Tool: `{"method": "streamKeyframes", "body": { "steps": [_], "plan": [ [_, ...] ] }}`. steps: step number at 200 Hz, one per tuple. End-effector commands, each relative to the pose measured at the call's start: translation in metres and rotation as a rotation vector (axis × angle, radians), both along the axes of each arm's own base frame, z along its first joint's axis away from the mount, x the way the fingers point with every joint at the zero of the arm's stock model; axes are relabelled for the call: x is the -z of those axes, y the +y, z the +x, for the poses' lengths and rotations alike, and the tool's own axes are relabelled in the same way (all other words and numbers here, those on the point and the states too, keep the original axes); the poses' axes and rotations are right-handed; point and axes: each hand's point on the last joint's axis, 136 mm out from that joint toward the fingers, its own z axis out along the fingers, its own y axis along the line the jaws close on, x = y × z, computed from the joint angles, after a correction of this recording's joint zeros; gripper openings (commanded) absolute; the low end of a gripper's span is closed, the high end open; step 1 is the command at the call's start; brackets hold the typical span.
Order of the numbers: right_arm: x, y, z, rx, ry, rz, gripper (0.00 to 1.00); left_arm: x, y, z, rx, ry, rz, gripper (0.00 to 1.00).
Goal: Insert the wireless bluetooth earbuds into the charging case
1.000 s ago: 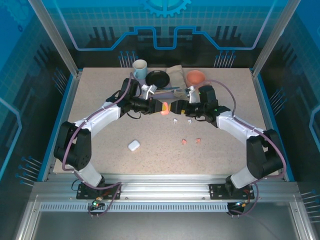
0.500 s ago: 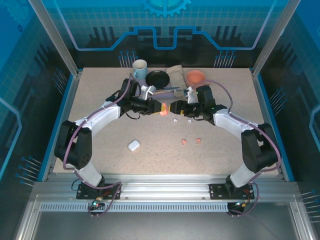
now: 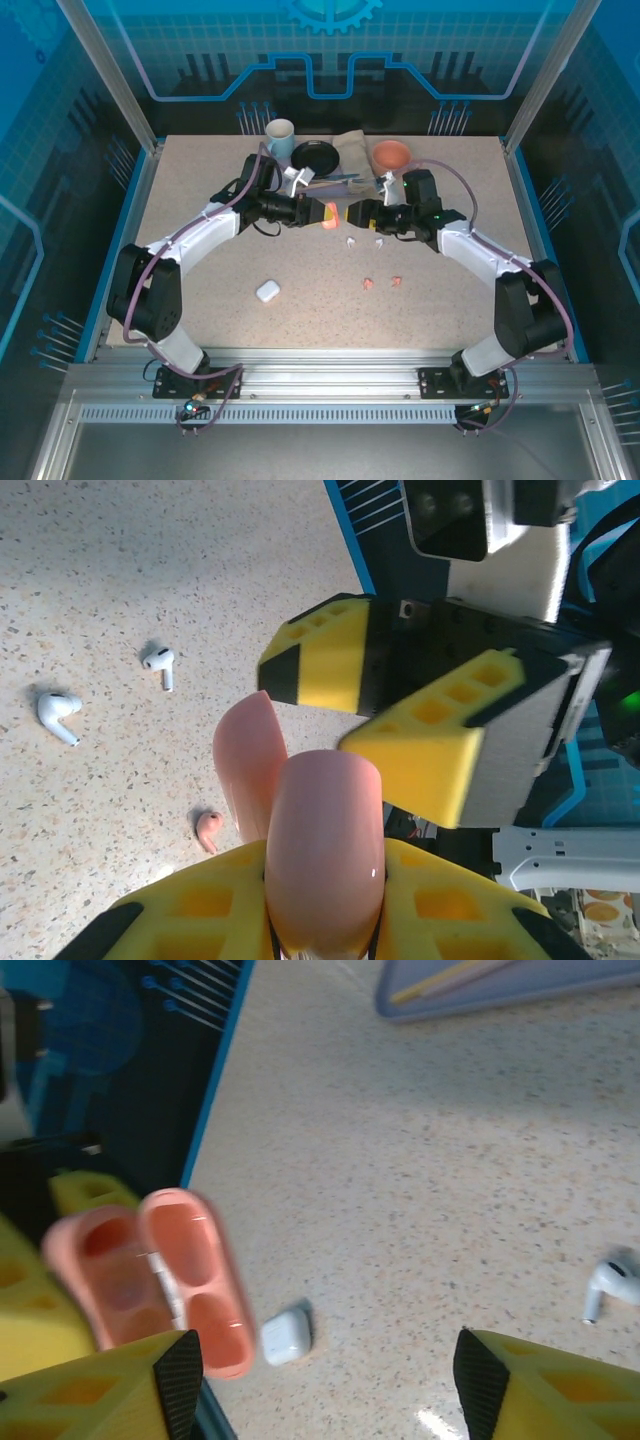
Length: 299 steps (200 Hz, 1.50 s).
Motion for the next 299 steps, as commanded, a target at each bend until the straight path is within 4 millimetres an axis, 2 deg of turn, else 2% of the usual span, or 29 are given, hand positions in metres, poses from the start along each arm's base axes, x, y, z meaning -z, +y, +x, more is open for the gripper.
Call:
{"method": "streamKeyframes", "body": {
  "steps": [1, 26, 52, 180, 233, 282, 299],
  "plan": [
    [-0.011, 0.001, -0.016, -0.091, -0.013, 0.055, 0.63, -0.024, -0.003, -0.004, 0.049, -0.072, -0.057, 0.0],
    [-0.014, 0.004, -0.018, -0.117, -0.014, 0.072, 0.52, -0.029, -0.005, -0.003, 0.056, -0.079, -0.07, 0.0],
    [-0.015, 0.006, -0.016, -0.123, -0.014, 0.08, 0.47, -0.03, -0.007, -0.002, 0.059, -0.076, -0.075, 0.0],
    [-0.014, 0.024, 0.0, -0.138, -0.004, 0.105, 0.4, -0.028, -0.019, -0.005, 0.088, -0.068, -0.08, 0.0],
    [-0.017, 0.031, -0.002, -0.167, -0.006, 0.116, 0.36, -0.029, -0.021, -0.003, 0.086, -0.073, -0.083, 0.0],
    [-0.017, 0.032, -0.005, -0.184, -0.008, 0.124, 0.18, -0.031, -0.022, 0.0, 0.083, -0.078, -0.084, 0.0],
    [-0.02, 0.032, -0.004, -0.187, -0.016, 0.121, 0.1, -0.031, -0.022, -0.001, 0.083, -0.075, -0.084, 0.04]
  ]
}}
